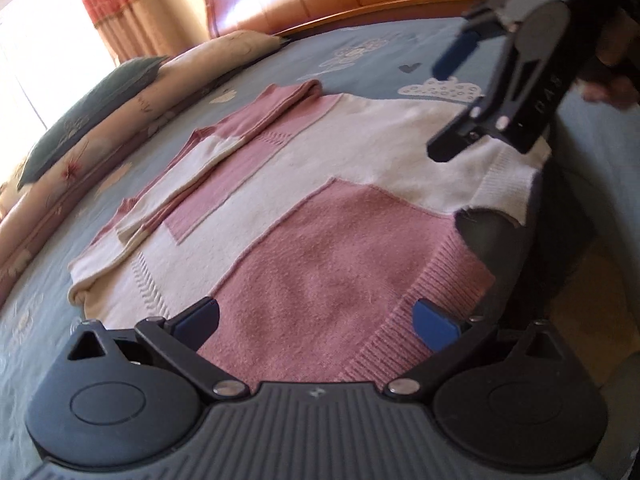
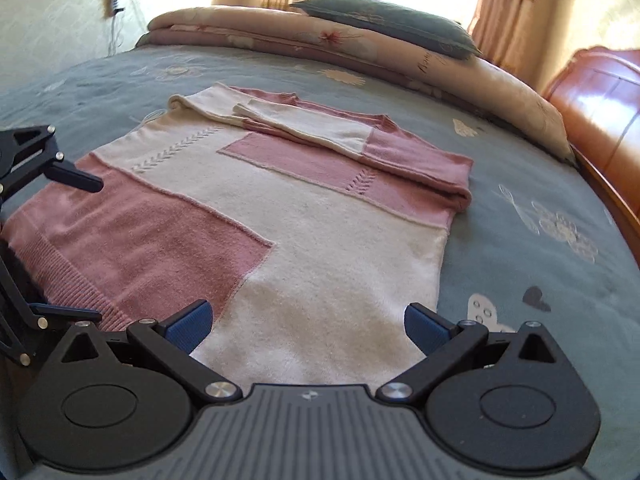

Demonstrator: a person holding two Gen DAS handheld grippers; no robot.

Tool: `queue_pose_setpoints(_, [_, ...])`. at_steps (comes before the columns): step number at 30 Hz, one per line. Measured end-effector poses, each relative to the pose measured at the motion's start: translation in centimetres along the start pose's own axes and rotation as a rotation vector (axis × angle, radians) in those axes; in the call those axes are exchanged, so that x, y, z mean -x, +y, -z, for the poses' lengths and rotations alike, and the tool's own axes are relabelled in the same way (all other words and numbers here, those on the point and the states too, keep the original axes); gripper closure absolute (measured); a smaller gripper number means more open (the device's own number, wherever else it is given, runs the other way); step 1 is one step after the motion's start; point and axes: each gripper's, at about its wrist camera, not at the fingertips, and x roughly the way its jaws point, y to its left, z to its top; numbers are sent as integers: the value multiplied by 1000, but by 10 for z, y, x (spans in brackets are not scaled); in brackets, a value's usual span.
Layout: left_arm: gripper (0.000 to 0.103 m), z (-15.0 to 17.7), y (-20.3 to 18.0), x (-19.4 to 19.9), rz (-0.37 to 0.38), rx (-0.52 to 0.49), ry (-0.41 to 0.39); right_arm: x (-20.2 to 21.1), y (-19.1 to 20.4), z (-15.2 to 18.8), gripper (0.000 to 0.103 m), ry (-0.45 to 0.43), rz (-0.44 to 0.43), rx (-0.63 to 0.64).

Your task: Fold clothes

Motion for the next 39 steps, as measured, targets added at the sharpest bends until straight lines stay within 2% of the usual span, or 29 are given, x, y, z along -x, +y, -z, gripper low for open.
queue_pose_setpoints(3, [1, 5, -12, 6, 41, -131, -13, -3, -2, -9, 0, 11, -22, 54])
queue_pose_setpoints(5, [1, 8, -19, 6, 56, -185, -1, -8, -4, -14, 0, 18, -29, 77])
queue_pose_setpoints(7, [1, 12, -30, 5, 36, -242, 4, -13, -4, -18, 0, 27, -32, 107])
queue_pose_setpoints(11, [1, 15, -45, -2, -61, -342, -12, -20, -1, -25, 0, 46, -28, 182])
queue_pose_setpoints(17, [1, 15, -52, -2, -102, -421, -18, -7, 9, -22, 0, 18, -45, 186])
queue_pose_setpoints(20, [1, 11, -49, 2, -118, -420, -15, 1, 15, -16, 0, -6, -80, 165])
queue_pose_setpoints(26, [1, 6, -38, 8, -142, -396, -20, 7, 29, -10, 0, -23, -134, 202])
queue_pose_setpoints(31, [1, 0, -28, 14, -157, -349, -36, 15, 29, -10, 0, -57, -210, 147])
queue_pose_setpoints(35, [1, -3, -21, 12, -157, -330, -33, 15, 41, -4, 0, -51, -278, 184])
queue_pose_setpoints(39, [1, -4, -19, 14, -151, -318, -32, 8, 65, 1, 2, -37, -278, 289])
